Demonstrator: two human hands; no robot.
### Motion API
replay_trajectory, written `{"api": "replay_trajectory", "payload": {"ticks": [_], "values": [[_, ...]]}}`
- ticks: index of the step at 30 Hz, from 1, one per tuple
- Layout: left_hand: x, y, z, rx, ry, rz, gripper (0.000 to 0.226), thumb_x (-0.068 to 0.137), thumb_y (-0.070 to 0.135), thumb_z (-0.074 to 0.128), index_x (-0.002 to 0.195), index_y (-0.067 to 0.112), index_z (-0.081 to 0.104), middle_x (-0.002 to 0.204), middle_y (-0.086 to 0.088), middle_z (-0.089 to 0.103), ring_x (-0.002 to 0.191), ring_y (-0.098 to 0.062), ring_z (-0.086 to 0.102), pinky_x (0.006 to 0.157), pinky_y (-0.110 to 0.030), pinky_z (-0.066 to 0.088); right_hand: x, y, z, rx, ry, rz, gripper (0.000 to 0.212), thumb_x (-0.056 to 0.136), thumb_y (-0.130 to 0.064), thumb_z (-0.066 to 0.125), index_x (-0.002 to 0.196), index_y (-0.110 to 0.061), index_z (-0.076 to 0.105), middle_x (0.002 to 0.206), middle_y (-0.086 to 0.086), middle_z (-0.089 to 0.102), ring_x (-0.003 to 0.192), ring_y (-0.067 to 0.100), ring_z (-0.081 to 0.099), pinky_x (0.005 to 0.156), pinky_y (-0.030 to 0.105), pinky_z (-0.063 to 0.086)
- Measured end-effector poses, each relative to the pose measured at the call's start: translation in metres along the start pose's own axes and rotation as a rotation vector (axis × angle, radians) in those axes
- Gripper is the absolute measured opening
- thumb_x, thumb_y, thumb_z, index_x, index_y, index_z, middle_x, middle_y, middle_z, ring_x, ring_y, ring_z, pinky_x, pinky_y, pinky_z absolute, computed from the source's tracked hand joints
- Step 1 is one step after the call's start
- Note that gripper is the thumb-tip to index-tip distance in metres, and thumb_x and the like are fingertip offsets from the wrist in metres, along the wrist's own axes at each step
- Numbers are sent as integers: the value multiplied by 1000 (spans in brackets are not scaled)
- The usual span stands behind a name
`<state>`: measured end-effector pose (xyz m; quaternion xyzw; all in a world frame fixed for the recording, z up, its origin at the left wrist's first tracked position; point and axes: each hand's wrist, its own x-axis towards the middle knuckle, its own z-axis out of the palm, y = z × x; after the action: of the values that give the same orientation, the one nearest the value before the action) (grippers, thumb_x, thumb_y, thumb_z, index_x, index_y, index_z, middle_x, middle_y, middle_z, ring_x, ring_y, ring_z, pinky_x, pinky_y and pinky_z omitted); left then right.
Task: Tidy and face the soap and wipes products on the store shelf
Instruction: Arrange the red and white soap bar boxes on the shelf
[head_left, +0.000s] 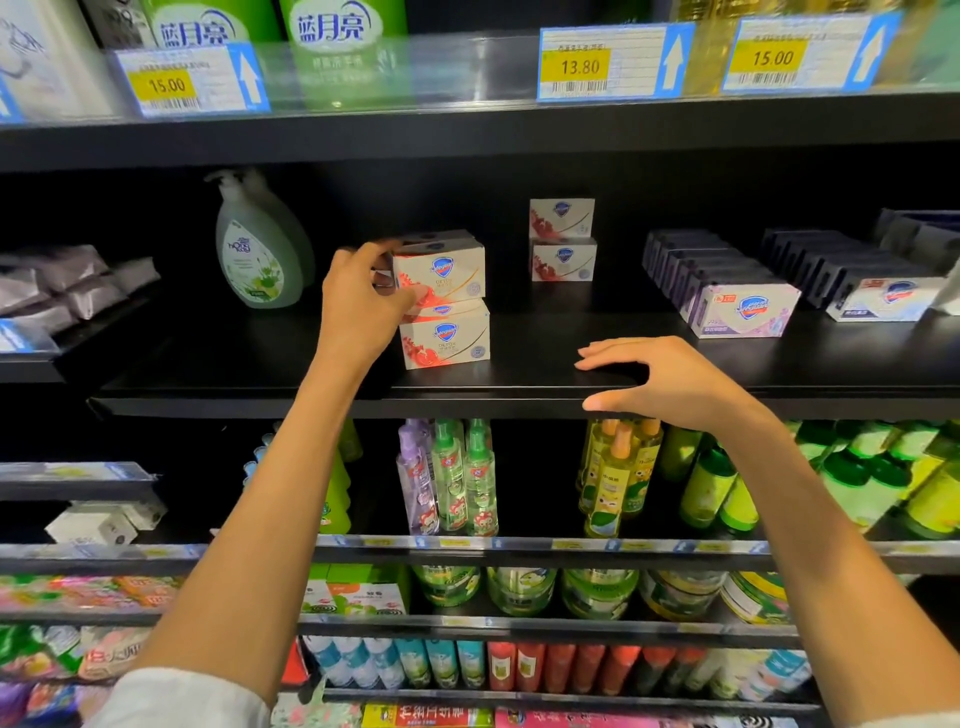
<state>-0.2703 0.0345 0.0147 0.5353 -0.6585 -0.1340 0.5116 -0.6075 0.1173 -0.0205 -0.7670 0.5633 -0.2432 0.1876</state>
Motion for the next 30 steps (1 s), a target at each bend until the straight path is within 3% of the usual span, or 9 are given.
{"api": "replay_trajectory", "payload": {"ticks": [4, 8, 11, 14, 17, 19, 23, 28, 30], "values": [[-4, -1, -2, 19, -15, 42, 56, 85, 17, 86, 136, 18, 61, 123, -1, 50, 112, -20, 63, 95, -40, 60, 0, 1, -1, 51, -4, -2, 38, 89, -43, 79, 127, -43, 72, 140, -25, 61, 132, -6, 49, 111, 24, 34], [-25, 2, -10, 95, 99, 182, 51, 90, 15, 78, 138, 19, 58, 125, 2, 45, 115, -20, 57, 99, -38, 55, 3, -1, -4, 263, 111, -13, 23, 98, -29, 72, 120, -35, 76, 120, -22, 73, 115, -8, 64, 96, 12, 44], [-54, 13, -8, 111, 101, 355, 35, 95, 20, 72, 129, 14, 65, 122, -4, 56, 110, -20, 59, 95, -35, 53, 22, 3, -8, 313, 244, 14, 22, 96, -27, 75, 118, -33, 77, 113, -15, 77, 110, 1, 69, 97, 21, 50], [-81, 28, 7, 133, -172, 487, 29, 98, 30, 69, 123, 15, 70, 116, -2, 66, 107, -15, 62, 95, -37, 52, 61, 14, -14, 428, 371, 96, 21, 92, -23, 79, 113, -29, 78, 109, -1, 78, 110, 16, 72, 96, 35, 59], [-88, 38, 32, 200, -572, 492, 43, 100, 41, 67, 137, 21, 65, 131, 5, 62, 120, -11, 58, 105, -36, 49, 101, 19, -19, 564, 430, 195, 30, 94, -8, 73, 122, -19, 71, 121, 10, 73, 118, 25, 69, 97, 38, 60], [-83, 38, 47, 260, -719, 460, 56, 100, 50, 64, 148, 24, 55, 142, 9, 54, 129, -9, 53, 111, -37, 46, 124, 18, -23, 579, 434, 277, 38, 94, -5, 72, 130, -14, 65, 129, 10, 68, 120, 25, 64, 101, 42, 57], [-70, 29, 61, 344, -805, 415, 68, 99, 57, 61, 157, 27, 43, 158, 12, 40, 144, -9, 40, 118, -30, 35, 169, 34, -24, 465, 493, 394, 53, 89, -18, 80, 138, -17, 60, 135, 6, 64, 122, 24, 61, 104, 45, 55], [-68, 20, 62, 340, -810, 363, 67, 98, 64, 57, 157, 35, 44, 163, 21, 33, 149, -8, 34, 120, -29, 27, 212, 47, -29, 512, 567, 393, 66, 88, -26, 82, 146, -17, 52, 136, 1, 63, 122, 17, 60, 108, 37, 51], [-67, 20, 62, 333, -812, 345, 67, 97, 64, 57, 156, 36, 45, 163, 22, 34, 150, -6, 33, 119, -25, 22, 240, 64, -33, 530, 544, 381, 81, 76, -40, 89, 146, -20, 55, 134, -4, 65, 121, 16, 63, 108, 41, 52]]}}
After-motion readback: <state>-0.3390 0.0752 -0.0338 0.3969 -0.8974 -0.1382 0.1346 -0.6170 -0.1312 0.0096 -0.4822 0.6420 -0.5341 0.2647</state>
